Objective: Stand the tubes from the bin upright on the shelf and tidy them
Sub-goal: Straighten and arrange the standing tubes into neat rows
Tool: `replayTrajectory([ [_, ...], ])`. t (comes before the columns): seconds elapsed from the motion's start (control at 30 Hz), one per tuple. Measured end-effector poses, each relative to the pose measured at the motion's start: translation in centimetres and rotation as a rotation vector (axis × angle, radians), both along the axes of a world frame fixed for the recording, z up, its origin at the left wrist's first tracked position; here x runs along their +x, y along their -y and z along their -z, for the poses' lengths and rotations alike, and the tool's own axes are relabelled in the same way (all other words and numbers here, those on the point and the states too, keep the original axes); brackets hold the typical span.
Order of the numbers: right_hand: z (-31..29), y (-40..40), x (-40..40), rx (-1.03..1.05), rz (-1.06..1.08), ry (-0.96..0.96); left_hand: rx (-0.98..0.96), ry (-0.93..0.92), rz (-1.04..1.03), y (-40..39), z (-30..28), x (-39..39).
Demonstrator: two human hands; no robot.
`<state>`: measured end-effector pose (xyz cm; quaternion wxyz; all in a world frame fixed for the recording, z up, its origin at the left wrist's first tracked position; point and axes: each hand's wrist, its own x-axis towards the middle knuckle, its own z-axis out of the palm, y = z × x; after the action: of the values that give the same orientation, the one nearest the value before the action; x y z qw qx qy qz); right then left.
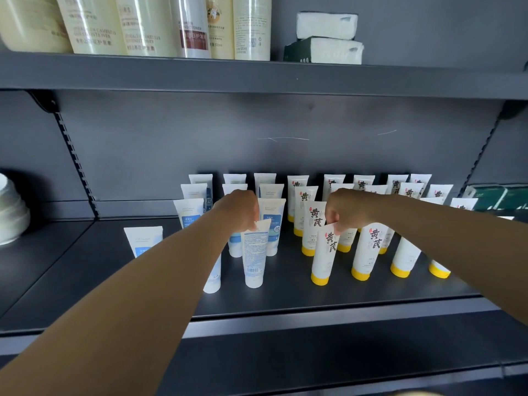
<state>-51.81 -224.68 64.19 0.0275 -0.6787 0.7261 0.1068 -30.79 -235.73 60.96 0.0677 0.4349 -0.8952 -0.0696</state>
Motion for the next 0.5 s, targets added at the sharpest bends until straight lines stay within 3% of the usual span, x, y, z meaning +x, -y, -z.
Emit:
replayTrajectory([
  [0.5, 0.7, 0.1, 0.7, -0.062, 0.068, -0.022, -0.012, -0.026, -0.01, -1.3, -0.2, 0.5],
])
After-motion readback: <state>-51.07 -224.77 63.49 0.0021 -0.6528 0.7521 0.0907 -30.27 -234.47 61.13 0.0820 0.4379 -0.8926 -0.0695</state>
